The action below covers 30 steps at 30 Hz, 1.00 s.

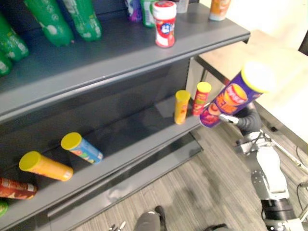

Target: Put the gum and the chips on the shelf.

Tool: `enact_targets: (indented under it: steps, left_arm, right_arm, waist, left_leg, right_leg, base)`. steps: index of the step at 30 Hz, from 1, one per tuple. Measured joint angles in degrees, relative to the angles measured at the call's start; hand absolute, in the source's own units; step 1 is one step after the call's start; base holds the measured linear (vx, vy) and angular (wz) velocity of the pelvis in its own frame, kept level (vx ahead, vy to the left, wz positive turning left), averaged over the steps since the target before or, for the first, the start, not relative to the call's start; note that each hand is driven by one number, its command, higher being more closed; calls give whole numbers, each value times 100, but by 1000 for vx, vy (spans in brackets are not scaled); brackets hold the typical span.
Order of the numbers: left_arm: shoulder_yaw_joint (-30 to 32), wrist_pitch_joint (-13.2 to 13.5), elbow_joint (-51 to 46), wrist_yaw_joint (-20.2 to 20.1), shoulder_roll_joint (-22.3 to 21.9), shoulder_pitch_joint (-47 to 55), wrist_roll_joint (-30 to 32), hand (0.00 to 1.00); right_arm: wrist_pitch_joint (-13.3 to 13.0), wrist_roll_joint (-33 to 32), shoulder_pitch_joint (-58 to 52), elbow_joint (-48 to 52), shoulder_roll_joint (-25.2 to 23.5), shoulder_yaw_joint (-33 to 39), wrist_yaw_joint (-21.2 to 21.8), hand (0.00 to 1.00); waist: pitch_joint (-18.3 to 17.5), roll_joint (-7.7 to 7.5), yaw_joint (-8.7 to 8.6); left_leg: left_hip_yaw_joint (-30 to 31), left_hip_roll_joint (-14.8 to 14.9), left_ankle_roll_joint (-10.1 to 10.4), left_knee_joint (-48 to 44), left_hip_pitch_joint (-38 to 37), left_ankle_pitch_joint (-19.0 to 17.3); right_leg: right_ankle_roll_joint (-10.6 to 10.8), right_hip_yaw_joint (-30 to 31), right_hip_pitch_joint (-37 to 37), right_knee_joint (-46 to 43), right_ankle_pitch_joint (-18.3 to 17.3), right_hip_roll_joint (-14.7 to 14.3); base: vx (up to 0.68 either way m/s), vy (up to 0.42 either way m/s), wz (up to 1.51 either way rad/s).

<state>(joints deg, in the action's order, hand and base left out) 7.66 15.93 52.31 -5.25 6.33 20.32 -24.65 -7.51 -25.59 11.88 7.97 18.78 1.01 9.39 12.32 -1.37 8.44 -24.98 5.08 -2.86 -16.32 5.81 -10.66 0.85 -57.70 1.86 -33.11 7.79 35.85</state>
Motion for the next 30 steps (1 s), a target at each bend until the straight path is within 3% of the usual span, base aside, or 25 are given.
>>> enact_targets:
  steps: [6,8,9,10,11,12,14,15,19,20,22,30]
  left_arm:
    - [12,13,-44,1,-62,1,-11,0]
    - [12,10,-121,10,-112,3,-5,0]
    - [9,5,-242,33,-109,4,50,0]
    - [-4,0,-409,43,-40,-20,93,0]
    - [-36,-25,-469,50,-17,-67,103,0]
    - [-70,-114,-482,64,101,-230,101,0]
    - [-87,-164,-477,69,113,-311,93,0]
    - [-122,-161,-461,66,103,-316,87,0]
    - [-334,-162,-237,51,100,-302,57,0]
    - [-367,-159,-201,62,119,-330,42,0]
    - [-406,-150,-197,66,143,-406,-1,0]
    - [-391,-17,-186,5,42,-478,-13,0]
  right_arm:
    - [0,-4,303,-195,-181,-235,242,100]
    - [-2,-20,262,-196,-174,-268,252,100]
    - [-34,-49,161,-195,-172,-278,243,100]
    - [-66,-129,23,-189,-181,-329,233,100]
    - [-82,-153,-28,-187,-179,-366,222,100]
    - [-84,-155,-140,-187,-186,-454,202,100]
    - [-162,-155,-234,-176,-185,-537,187,100]
    - [-265,-155,-264,-169,-185,-609,169,100]
    - [-327,-203,-346,-158,-209,-608,227,100]
    - [-332,-224,-387,-155,-207,-590,252,100]
    - [-331,-257,-396,-126,-206,-589,255,100]
    - [-323,-472,-388,-92,-232,-594,202,100]
  waist:
    - [35,-16,87]
    - [97,72,-23]
    - [134,147,-105]
    - [164,204,-201]
    - [169,184,-220]
    - [171,152,-216]
    - [162,129,-243]
    - [150,81,-290]
    - [194,105,-312]
    - [186,103,-349]
    - [166,43,-333]
    - [161,19,-381]
  left_leg:
    - [27,68,-25,-375,28,-372]
    - [278,82,-104,-403,25,-422]
    - [563,103,-127,-415,19,-408]
    - [952,144,-178,-532,91,-415]
    - [1119,141,-190,-596,154,-416]
    - [1482,55,-236,-637,231,-361]
    - [1726,-126,-199,-639,265,-323]
    - [1890,-326,-178,-674,316,-345]
    - [2225,-557,-64,-1108,453,-595]
    - [2372,-567,14,-1221,505,-660]
    - [2488,-547,112,-1231,600,-674]
    - [2760,-202,637,-346,315,-217]
  right_leg:
    - [-28,280,-36,-20,60,-15]
    - [-439,901,82,-297,601,-29]
    - [-773,1779,393,-565,1293,-167]
    - [-890,2943,822,-1132,1355,-530]
    - [-914,3426,1018,-1464,1123,-777]
    - [-516,4261,1262,-1817,152,-1383]
    - [-279,4628,1292,-1453,-482,-1753]
    - [-60,4810,1305,-895,-764,-1891]
    - [180,5376,1266,592,-828,-2290]
    - [475,5456,1122,738,-1023,-2322]
    - [715,5447,941,1063,-1318,-2389]
    - [460,5022,671,1307,-1667,-2696]
  base:
    - [13,2,-3]
    - [-16,58,59]
    - [51,49,116]
    - [60,30,125]
    - [76,-11,148]
    - [54,-20,120]
    - [78,-24,121]
    - [104,-62,116]
    - [97,-111,60]
    - [143,-229,45]
    - [114,-234,33]
    - [12,-228,18]
